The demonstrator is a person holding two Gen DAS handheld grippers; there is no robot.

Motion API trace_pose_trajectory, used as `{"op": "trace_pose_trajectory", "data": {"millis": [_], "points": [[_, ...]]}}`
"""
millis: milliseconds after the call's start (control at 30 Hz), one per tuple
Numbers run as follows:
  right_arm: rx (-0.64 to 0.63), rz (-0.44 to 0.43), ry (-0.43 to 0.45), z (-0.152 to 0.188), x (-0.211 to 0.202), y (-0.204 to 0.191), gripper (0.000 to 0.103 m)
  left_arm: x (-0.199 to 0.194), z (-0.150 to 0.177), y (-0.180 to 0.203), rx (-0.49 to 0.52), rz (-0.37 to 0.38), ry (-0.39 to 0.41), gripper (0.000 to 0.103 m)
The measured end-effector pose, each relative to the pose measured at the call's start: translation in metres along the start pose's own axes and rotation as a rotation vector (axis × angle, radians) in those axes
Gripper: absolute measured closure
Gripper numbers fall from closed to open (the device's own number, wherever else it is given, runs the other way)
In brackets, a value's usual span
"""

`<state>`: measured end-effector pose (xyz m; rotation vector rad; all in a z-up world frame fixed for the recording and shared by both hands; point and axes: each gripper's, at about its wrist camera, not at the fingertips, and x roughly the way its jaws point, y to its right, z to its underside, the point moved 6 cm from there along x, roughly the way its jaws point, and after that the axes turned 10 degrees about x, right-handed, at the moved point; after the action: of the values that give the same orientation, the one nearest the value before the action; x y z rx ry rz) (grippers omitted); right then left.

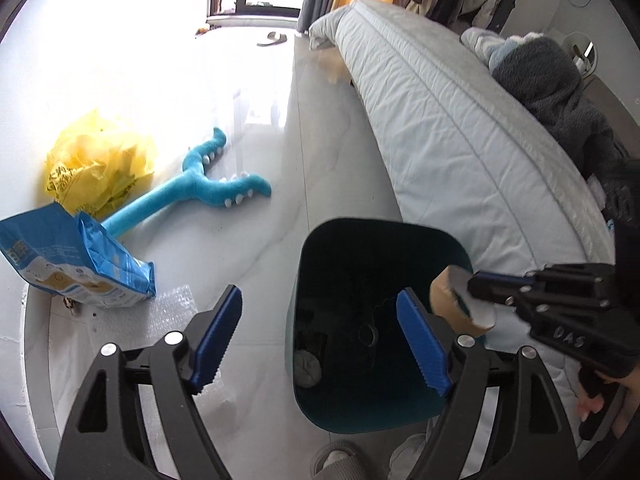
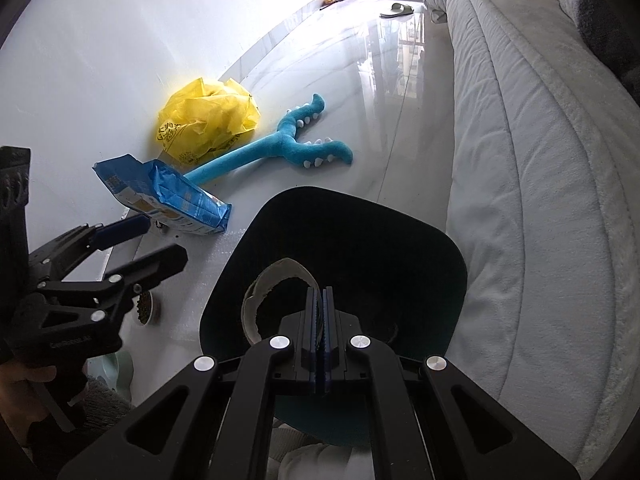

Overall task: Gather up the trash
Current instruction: 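Lower the tape roll over the bin and open the right gripper, then move both tools back over the bed toward the remaining items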

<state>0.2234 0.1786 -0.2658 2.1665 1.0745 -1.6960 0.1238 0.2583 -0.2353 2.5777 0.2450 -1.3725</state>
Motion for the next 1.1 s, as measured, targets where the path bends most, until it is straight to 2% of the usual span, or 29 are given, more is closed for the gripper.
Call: {"op": "trace_pose_trajectory", "data": {"millis": [267,500,767,867,933,967,1100], "points": [[0.008,0.031,-0.049,0.007,0.017,0.001,0.100,-0.029,-0.023,-0.001,0.000,-0.033,0.138,0.016],[0.020,0.066,-0.076,0.013,0.026,0.005,0.099,-0.051,-0.034,0.005,0.010,-0.018,0.227,0.015],[0.018,0.076,-0.085,0.018,0.026,0.006,0.099,-0.088,-0.046,0.009,-0.039,0.017,0.325,0.013],[0.013,0.077,-0.093,0.020,0.027,0.004,0.091,-0.096,-0.048,0.011,-0.045,0.017,0.335,0.013],[0.014,0.078,-0.092,0.021,0.026,0.004,0.069,-0.100,-0.047,0.012,-0.040,0.015,0.344,0.013],[0.016,0.078,-0.087,0.021,0.025,0.004,0.066,-0.101,-0.047,0.013,-0.036,0.015,0.348,0.012],[0.019,0.063,-0.075,0.020,0.020,0.002,0.065,-0.108,-0.049,0.017,-0.018,0.005,0.368,0.011]]}}
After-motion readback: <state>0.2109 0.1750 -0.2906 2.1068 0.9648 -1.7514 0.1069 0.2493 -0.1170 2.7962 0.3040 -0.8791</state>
